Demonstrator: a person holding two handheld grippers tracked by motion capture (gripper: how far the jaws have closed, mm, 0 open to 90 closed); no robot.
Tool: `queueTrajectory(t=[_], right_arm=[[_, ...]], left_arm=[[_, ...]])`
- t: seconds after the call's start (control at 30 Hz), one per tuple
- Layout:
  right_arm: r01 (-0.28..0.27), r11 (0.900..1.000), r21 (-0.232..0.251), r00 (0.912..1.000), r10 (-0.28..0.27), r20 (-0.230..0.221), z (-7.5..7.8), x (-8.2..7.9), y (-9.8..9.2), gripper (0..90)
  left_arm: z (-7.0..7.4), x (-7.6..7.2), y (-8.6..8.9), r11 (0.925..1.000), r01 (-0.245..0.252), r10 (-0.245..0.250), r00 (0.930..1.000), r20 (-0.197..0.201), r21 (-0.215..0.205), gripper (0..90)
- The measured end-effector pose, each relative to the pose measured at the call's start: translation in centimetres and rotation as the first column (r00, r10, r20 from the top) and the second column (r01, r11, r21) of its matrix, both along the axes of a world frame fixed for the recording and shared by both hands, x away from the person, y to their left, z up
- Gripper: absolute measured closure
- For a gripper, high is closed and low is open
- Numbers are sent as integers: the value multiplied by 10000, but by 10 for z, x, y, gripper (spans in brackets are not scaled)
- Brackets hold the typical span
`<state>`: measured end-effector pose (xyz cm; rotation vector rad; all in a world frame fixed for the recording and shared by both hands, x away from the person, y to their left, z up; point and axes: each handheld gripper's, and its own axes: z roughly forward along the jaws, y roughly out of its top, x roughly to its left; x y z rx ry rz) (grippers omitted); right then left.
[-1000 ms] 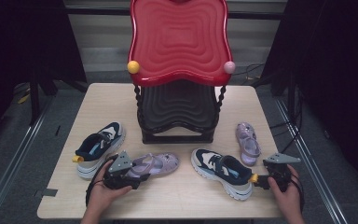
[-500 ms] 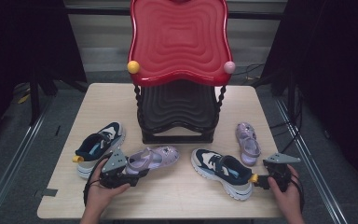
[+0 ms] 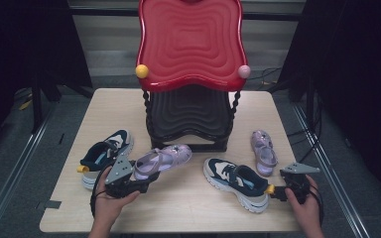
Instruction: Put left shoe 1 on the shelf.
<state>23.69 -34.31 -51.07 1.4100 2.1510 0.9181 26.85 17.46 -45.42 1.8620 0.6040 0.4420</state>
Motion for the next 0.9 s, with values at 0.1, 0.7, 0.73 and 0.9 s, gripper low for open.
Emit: queueTrajectory(t=[0.1, 0.7, 0.73, 0.9], right_arm=[[0, 10000, 3, 10000, 0, -2, 0, 0, 0, 103], [0, 10000, -3, 10000, 0, 0, 0, 0, 0, 103], [-1, 10000, -2, 10000, 1, -1, 0, 0, 0, 103], [1, 10000, -1, 10000, -1, -1, 0, 0, 0, 103]], left_arm=[[2, 1, -1, 9997, -15, 18, 9999, 112, -228, 369], [11, 3, -26, 9823, -1003, 1153, 9894, 887, -1582, 369], [12, 5, -29, 9788, -1097, 1279, 9870, 978, -1733, 369], [14, 8, -38, 9703, -1284, 1539, 9816, 1134, -2050, 369]])
